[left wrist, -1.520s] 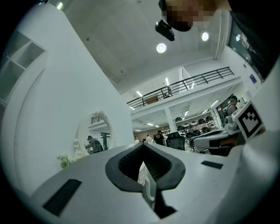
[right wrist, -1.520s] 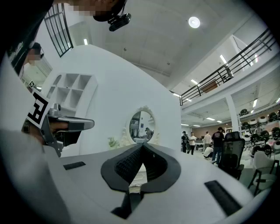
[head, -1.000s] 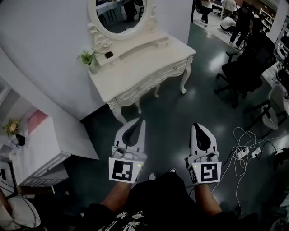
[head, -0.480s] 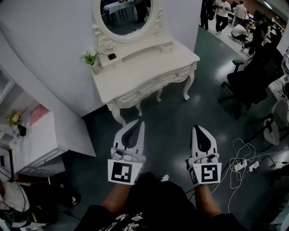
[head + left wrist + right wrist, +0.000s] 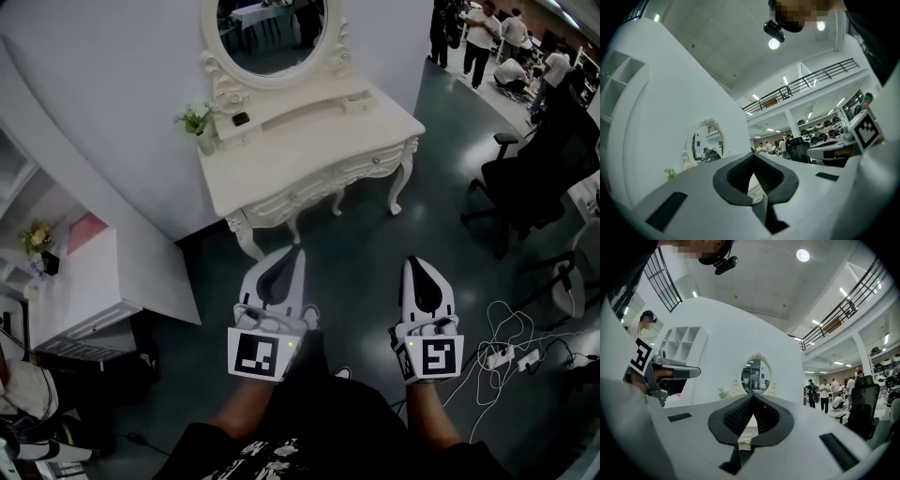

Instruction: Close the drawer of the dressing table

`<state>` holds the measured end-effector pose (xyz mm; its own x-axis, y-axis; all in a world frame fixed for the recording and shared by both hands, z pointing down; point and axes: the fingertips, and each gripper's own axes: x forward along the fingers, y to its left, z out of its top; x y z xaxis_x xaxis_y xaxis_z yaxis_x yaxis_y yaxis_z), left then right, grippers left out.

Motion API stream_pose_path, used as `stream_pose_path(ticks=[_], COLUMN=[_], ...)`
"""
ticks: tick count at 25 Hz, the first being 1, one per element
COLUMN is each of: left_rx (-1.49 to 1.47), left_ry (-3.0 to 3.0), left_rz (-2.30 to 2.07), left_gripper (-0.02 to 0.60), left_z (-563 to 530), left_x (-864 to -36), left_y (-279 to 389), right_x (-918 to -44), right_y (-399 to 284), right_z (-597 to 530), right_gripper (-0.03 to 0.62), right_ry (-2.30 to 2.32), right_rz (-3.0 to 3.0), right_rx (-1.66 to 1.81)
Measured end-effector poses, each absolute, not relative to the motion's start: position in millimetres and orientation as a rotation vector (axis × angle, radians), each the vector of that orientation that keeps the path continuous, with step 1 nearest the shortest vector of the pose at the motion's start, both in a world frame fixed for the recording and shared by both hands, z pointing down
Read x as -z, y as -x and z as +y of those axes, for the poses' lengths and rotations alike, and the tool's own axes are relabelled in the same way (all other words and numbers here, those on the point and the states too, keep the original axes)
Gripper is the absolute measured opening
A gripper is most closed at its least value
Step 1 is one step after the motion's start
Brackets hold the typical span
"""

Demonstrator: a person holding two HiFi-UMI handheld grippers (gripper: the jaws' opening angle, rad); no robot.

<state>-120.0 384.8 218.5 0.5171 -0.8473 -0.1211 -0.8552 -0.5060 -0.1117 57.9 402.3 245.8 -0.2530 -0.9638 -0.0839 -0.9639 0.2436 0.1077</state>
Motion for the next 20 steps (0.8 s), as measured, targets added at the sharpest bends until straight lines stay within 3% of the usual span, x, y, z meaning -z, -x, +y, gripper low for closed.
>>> stream_pose_path(ticks=[20], left_rx=[-0.098], left_ry=[2.645], left_rz=[1.395], left_gripper=[0.002], left_z=[267.7], left_x=[-223.0], left_y=[95.7], right_x=[-251.4], right_y=[-70.2], right_z=[290.5], right_gripper=[-0.002], right_ry=[1.974], right_rz=[2.469], right_rx=[-0.195])
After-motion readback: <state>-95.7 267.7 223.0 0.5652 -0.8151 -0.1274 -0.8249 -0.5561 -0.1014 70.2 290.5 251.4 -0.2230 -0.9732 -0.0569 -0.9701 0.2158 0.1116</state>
